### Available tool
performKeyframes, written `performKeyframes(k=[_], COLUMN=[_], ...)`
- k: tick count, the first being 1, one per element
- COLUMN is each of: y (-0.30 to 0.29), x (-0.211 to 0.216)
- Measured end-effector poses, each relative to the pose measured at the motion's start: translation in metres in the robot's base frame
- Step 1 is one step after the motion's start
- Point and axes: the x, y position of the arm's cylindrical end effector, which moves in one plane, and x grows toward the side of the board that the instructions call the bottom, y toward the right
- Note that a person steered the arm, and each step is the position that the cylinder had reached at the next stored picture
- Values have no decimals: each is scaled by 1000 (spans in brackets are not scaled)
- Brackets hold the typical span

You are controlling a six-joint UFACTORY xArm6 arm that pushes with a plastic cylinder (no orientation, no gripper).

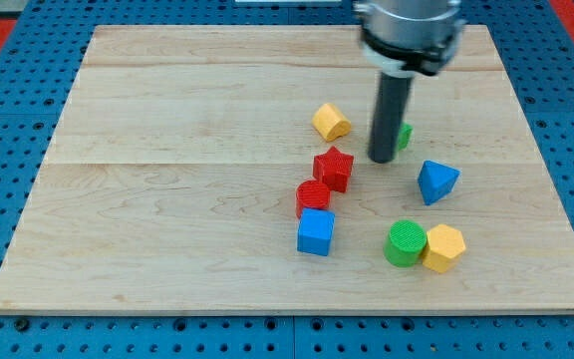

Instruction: Move the red star diagonal to the heart

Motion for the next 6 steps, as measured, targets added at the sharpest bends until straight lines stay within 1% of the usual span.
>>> performKeyframes(k=[1,2,3,4,5,6], y=[-25,-23,-59,-137,-169,-161], x=[5,40,44,-4,-37,-47])
